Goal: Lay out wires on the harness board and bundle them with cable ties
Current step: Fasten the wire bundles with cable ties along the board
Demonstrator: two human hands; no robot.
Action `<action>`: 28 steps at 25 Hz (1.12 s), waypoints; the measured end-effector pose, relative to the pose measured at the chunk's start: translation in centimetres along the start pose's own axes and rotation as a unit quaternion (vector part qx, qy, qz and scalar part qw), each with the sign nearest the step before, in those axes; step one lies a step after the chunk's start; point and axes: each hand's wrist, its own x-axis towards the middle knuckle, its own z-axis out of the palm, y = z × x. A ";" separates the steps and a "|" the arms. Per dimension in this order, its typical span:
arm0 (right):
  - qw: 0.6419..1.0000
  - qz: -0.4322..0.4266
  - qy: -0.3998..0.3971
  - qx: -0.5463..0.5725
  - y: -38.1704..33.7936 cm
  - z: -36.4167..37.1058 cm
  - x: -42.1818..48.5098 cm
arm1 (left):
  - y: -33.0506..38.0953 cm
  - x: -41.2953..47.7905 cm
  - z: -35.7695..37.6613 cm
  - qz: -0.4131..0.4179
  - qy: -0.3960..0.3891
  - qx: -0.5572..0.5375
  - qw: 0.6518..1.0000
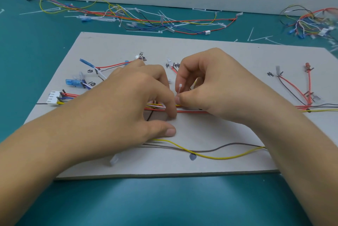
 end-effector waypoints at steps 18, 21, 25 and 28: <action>1.000 -0.002 -0.010 0.008 0.3 0.1 0.2 | -0.6 0.6 -0.1 0.023 -0.021 -0.016 0.999; 1.000 -0.001 -0.012 0.016 0.3 0.0 0.2 | -0.3 0.7 0.3 0.045 -0.001 -0.022 0.999; 0.998 0.011 -0.028 0.052 0.4 -0.2 0.3 | 0.3 1.3 0.9 0.059 0.026 -0.016 0.998; 0.995 0.022 -0.029 0.093 0.5 -0.6 0.3 | 0.2 1.3 0.9 0.056 0.034 -0.023 0.998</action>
